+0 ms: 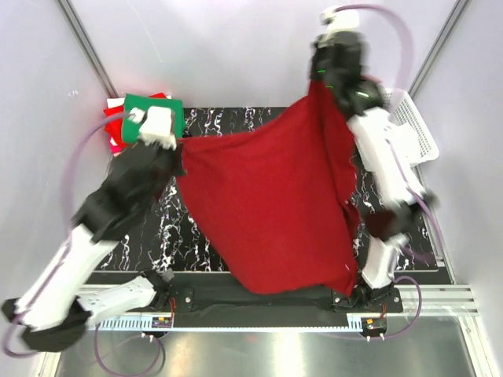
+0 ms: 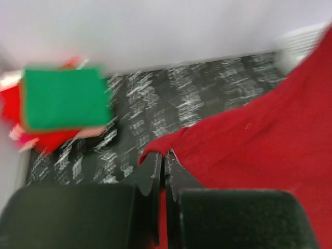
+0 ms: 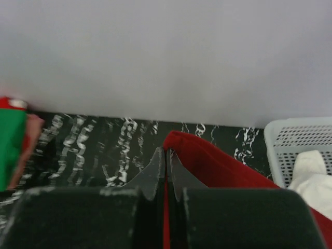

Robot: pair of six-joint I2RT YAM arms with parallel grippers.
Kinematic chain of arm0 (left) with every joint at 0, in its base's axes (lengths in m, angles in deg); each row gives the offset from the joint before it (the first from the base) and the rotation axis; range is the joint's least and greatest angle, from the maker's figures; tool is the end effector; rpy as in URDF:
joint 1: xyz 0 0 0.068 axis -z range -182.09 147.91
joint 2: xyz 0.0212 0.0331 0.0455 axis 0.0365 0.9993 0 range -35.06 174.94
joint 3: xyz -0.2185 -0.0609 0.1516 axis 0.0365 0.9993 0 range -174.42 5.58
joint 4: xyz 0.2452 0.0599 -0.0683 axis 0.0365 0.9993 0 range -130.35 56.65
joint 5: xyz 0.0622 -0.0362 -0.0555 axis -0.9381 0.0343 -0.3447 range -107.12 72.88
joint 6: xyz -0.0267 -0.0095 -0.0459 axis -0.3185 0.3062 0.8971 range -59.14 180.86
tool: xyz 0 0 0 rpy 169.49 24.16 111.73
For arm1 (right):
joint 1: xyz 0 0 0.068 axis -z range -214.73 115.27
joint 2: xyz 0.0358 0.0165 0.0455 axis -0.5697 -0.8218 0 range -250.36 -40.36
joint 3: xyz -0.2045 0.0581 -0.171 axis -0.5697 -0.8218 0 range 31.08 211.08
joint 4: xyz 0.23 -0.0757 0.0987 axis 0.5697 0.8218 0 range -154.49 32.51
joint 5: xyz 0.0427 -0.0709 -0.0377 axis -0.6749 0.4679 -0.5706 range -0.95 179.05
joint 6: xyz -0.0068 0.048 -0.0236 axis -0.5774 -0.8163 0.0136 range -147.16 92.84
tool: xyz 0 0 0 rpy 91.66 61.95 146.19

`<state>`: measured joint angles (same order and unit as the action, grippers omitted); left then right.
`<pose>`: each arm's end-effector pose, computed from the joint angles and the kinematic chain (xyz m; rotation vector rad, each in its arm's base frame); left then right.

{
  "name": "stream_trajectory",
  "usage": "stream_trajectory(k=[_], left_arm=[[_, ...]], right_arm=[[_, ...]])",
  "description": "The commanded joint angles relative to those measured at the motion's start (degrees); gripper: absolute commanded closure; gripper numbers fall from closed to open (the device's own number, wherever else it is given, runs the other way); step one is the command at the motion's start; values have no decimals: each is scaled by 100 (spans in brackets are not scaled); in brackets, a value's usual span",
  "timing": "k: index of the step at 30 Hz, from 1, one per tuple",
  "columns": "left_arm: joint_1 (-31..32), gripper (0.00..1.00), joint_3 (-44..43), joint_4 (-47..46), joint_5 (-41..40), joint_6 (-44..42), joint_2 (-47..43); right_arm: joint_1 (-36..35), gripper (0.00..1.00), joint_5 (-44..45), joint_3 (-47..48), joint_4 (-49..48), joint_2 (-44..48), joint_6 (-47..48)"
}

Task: Fold and stack the t-shirts
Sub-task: Flatten the tshirt out

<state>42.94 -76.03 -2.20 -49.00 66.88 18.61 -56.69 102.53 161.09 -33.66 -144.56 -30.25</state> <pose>0.1223 -0.0960 0.4754 0.1827 1.7152 -0.1721 0.3624 0.1373 0.5206 -0.0942 1.6551 0.1372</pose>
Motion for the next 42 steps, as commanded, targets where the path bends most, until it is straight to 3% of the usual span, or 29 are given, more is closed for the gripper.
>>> stream_trajectory(k=[1,2,3,4,5,6,8,10,12,15,19,22,27,30,33,42], left_arm=[[-1950,100,583,-483,1442,249,991],[-2651,100,636,-493,1630,355,1336],[-2928,100,559,-423,1789,452,1722],[-3165,88,401,-222,2208,592,2544],[-3533,77,-149,32,2395,671,2970],[-3650,61,-502,348,2501,777,3365],[-3704,40,-856,772,2467,848,4045],[-3704,31,-945,729,2590,874,4055],[-3704,16,-814,738,2704,997,3889],[-3704,14,-411,685,2792,1251,3292],[-3485,14,1054,211,3153,1665,2195],[-3108,14,1812,-158,3153,2086,1665],[-2395,15,3386,-1272,3372,2946,1286],[-1947,16,3939,-1765,3346,3342,1391],[-1613,17,4449,-2283,3390,3729,1453],[-1410,23,5585,-3296,3302,4460,1146]], right_arm=[[-2,98,357,1400,615,-1989,274],[7,84,540,1891,800,-2364,283],[7,56,664,1931,871,-2603,222],[7,23,726,1905,924,-2840,195],[-10,0,796,1870,942,-2921,195],[-37,0,849,1869,995,-2982,143],[-89,0,1007,1765,1118,-2931,81],[-133,0,1078,1432,987,-2512,11],[-151,0,1201,730,777,-2115,-85],[-151,0,1210,-430,522,-1254,-375],[-151,0,912,-1863,126,-357,-701],[-73,4,650,-2252,204,-477,-894],[226,18,-106,-1446,827,-1373,-1184],[613,32,-792,-393,1396,-2225,-1456],[885,41,-1547,576,1759,-3226,-1719],[1272,48,-2393,1974,1892,-4722,-2143]])
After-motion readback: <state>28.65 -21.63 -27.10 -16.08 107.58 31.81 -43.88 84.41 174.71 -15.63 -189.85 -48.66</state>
